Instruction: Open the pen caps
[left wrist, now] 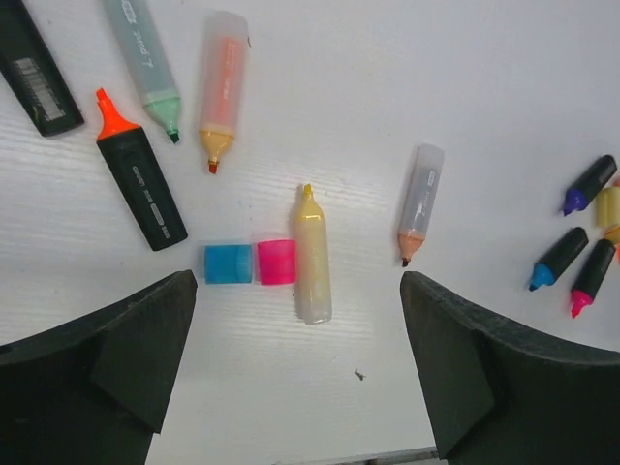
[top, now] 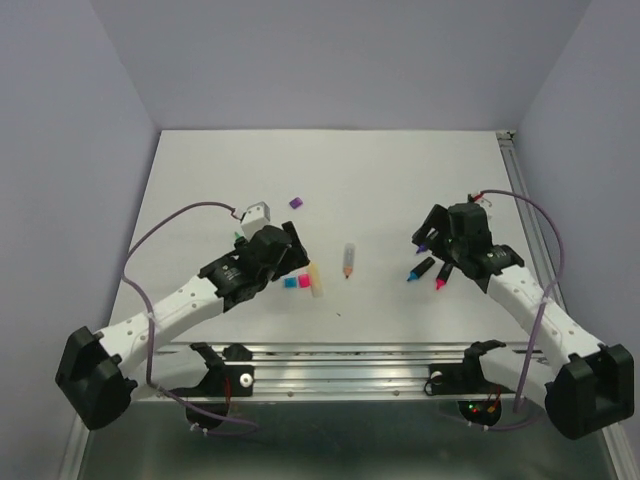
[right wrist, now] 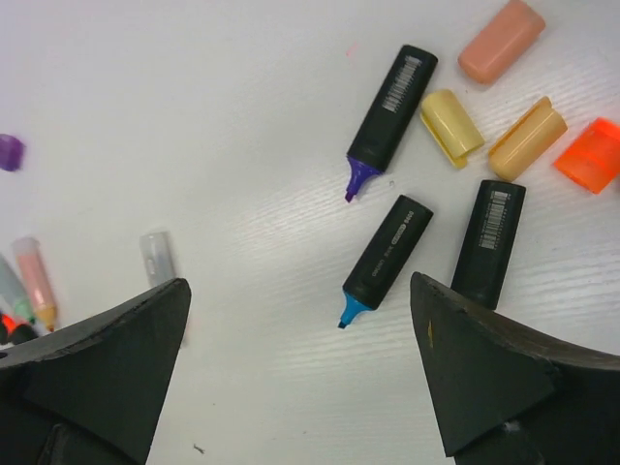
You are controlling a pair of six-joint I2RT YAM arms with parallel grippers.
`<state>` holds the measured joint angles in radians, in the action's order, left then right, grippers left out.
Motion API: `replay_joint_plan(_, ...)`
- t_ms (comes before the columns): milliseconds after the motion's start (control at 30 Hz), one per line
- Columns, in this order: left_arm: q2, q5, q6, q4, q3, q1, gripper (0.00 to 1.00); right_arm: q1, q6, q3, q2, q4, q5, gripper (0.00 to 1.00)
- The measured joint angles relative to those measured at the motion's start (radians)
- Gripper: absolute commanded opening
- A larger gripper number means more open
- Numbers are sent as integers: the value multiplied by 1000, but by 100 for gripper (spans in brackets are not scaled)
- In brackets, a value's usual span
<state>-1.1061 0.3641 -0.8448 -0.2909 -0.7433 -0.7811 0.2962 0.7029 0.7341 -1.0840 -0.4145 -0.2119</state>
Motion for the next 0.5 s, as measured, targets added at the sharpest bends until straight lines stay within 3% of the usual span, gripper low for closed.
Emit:
replay_joint_plan(267, 271, 198, -114, -142, -36, 5, 99, 0, 4, 24, 281, -103, -71, 100)
replay_joint_plan(500, 339, 289, -220, -234, -9, 26, 99, 0, 18, -3, 433, -171, -167, 100)
